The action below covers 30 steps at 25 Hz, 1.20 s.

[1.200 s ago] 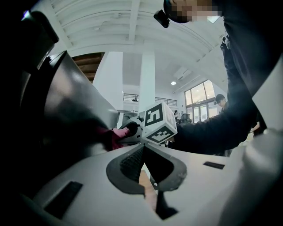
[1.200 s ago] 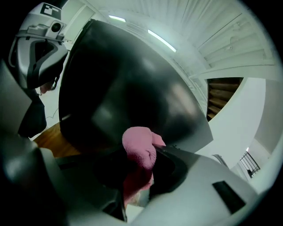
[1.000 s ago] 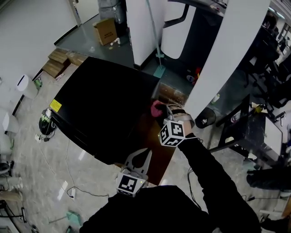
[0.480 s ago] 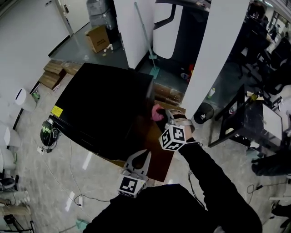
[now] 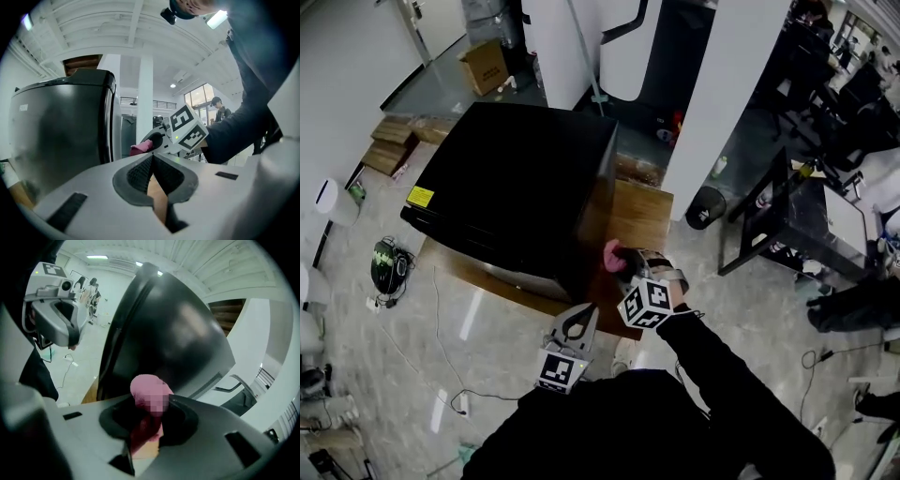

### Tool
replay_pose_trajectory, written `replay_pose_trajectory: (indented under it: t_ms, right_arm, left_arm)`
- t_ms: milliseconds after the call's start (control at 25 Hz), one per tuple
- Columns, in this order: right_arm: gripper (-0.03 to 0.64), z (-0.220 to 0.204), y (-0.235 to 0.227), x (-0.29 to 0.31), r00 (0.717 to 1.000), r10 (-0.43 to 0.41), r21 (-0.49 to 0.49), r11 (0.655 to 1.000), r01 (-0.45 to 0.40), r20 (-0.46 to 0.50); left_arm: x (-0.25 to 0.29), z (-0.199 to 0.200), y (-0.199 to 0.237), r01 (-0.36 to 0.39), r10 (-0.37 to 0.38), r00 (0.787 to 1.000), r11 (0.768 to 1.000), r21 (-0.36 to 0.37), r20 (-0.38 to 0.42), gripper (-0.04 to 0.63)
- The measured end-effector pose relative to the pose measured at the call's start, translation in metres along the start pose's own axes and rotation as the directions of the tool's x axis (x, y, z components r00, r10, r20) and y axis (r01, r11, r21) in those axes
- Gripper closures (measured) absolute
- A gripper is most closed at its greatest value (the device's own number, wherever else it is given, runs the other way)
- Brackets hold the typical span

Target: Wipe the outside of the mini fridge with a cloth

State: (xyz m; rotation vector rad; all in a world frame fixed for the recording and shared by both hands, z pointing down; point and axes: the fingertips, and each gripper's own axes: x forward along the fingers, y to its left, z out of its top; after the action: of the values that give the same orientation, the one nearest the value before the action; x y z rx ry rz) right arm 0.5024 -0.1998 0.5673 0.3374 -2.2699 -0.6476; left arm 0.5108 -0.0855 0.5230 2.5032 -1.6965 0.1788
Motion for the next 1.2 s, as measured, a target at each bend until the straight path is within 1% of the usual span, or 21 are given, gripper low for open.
replay_pose_trajectory:
  t_ms: [80, 280, 400, 600, 800, 920, 1200]
  right_arm:
    - [0.508, 0.003, 0.026, 0.001, 1.000, 0.019, 0.032, 0.999, -0.019, -0.012]
    - [0.508, 0.007, 0.083, 0.003, 0.998, 0.056, 0.065, 0.996, -0.053, -0.041]
    - [0.508, 0.001, 0.105, 0.007, 0.995, 0.077, 0.073, 0.995, -0.073, -0.061]
    - [0.507, -0.008, 0.130, 0.029, 0.990, 0.114, 0.082, 0.991, -0.108, -0.079]
    - [0.508, -0.006, 0.137, 0.052, 0.986, 0.144, 0.072, 0.988, -0.138, -0.088]
    - [0.506, -0.008, 0.138, 0.064, 0.984, 0.157, 0.058, 0.987, -0.152, -0.090]
    - [0.506, -0.014, 0.134, 0.087, 0.983, 0.165, 0.044, 0.986, -0.162, -0.076]
  left_arm:
    - [-0.013, -0.014, 0.001, 0.008, -0.008, 1.000, 1.000, 0.023, -0.004, 0.589]
    - [-0.042, -0.042, 0.000, 0.016, -0.016, 1.000, 1.000, -0.006, -0.004, 0.589]
    - [-0.052, -0.061, -0.002, 0.015, -0.016, 0.999, 1.000, -0.017, -0.029, 0.589]
    - [-0.062, -0.089, 0.003, -0.020, 0.018, 0.998, 0.999, -0.026, -0.066, 0.589]
    - [-0.058, -0.109, 0.012, -0.041, 0.037, 0.994, 0.998, -0.037, -0.105, 0.589]
    - [-0.053, -0.111, 0.018, -0.059, 0.053, 0.993, 0.997, -0.058, -0.104, 0.589]
    - [-0.035, -0.121, 0.034, -0.061, 0.053, 0.992, 0.996, -0.062, -0.115, 0.589]
